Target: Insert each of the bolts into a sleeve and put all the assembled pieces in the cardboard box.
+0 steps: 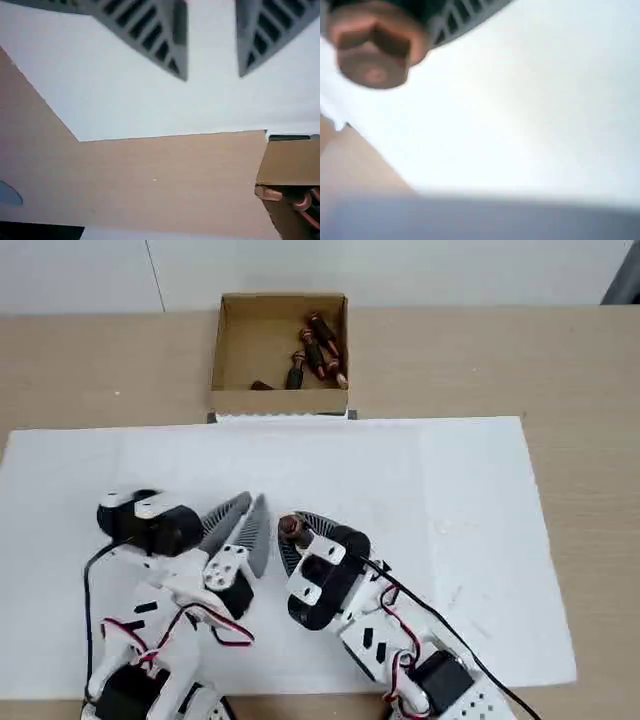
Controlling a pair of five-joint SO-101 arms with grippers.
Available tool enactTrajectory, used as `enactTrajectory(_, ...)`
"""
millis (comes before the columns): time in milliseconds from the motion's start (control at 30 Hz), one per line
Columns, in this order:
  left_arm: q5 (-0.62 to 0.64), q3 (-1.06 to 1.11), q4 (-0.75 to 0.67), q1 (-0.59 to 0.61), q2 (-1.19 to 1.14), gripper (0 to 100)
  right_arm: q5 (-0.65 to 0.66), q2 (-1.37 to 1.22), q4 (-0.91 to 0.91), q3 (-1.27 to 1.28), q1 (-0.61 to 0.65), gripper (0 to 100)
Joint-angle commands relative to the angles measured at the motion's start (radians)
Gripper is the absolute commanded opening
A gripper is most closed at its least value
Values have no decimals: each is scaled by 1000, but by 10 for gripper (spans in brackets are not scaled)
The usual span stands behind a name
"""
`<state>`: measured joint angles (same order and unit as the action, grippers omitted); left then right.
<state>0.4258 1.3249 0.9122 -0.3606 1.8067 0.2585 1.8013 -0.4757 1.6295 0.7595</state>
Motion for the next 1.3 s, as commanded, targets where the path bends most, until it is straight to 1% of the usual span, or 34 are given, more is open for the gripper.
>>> enactTrajectory(0, -8, -13, -5, 51, 8, 5, 5, 12, 24, -17, 4, 2)
enactTrajectory(133, -11, 94, -5, 107, 8, 6, 5, 12, 24, -18, -1, 2)
enactTrajectory(233, -75, 173, -14, 157, 9, 6, -2, 12, 21, -18, -51, 2)
enactTrajectory(400, -161, 288, -71, 219, 9, 6, -163, 2, 16, -23, -199, 2)
enactTrajectory(533, -235, 357, -112, 252, 9, 6, -201, 2, 15, -21, -252, 2)
enactTrajectory(667, -252, 358, -110, 258, 8, 6, -276, 1, 10, -37, -291, 2)
enactTrajectory(800, -252, 358, -107, 259, 5, 6, -351, 1, -64, -103, -292, 2)
enactTrajectory(933, -252, 357, -43, 256, 5, 6, -359, -1, -104, -169, -294, 2)
enactTrajectory(1067, -250, 357, -34, 262, 8, 6, -358, -16, -104, -209, -294, 2)
enactTrajectory(1167, -252, 357, -32, 256, 8, 6, -358, -101, -96, -279, -294, 2)
enactTrajectory(1267, -249, 357, -32, 261, 8, 6, -365, -269, -96, -411, -295, 2)
